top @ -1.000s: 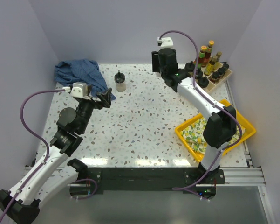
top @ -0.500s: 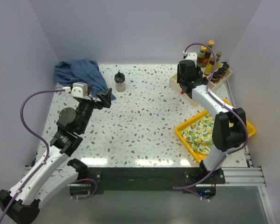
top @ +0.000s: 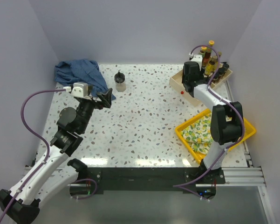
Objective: Organize the condiment bottles
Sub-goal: Place the bottle in the storage box.
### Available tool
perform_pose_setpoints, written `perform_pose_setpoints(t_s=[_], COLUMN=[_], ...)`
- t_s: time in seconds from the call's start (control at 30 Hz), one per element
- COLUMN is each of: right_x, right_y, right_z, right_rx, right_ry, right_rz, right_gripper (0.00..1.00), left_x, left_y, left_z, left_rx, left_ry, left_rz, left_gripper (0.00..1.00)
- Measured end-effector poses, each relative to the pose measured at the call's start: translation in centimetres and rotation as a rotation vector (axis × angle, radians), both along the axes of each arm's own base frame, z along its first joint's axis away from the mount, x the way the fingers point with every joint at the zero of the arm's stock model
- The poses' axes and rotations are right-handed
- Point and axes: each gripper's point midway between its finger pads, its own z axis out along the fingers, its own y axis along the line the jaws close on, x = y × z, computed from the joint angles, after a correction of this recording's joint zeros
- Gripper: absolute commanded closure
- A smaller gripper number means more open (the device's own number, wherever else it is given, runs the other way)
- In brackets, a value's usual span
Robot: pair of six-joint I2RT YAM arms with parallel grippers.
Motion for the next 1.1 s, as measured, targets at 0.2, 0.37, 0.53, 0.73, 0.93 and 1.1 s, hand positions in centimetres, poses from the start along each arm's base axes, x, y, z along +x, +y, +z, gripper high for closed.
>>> perform_pose_setpoints(t_s=[0.2, 0.37, 0.53, 0.73, 0.93, 1.1], right_x=[0.2, 0.5, 0.5, 0.6, 0.3, -0.5], right_y=[-0.2, -1.1, -2.5, -2.7, -2.7, -2.4], right_z=[-1.7, -2.4, -3.4, -4.2, -4.1, -2.9], right_rx=[-0.005, 0.013, 0.034, 0.066, 0.098, 0.125], right_ry=[0.026, 0.026, 0.034, 0.035, 0.042, 0.052], right_rz=[-0.004, -0.031, -0.075, -0.101, -0.119, -0.117], right_gripper=[0.79, 0.75, 0.59, 0.36, 0.21, 0.12], left_x=[0.0, 0.0, 0.0, 0.0, 0.0, 0.0], left_y=[-0.1, -0.1, -0.2, -0.3, -0.3, -0.3], left_z=[-0.1, -0.1, -0.1, -0.1, -0.1, -0.1], left_rx=[0.002, 0.002, 0.003, 0.004, 0.004, 0.004], left_ry=[0.002, 0.001, 0.003, 0.002, 0.002, 0.002], left_rz=[-0.005, -0.006, -0.008, -0.015, -0.015, -0.014], left_gripper=[0.00, 0.00, 0.00, 0.00, 0.00, 0.00])
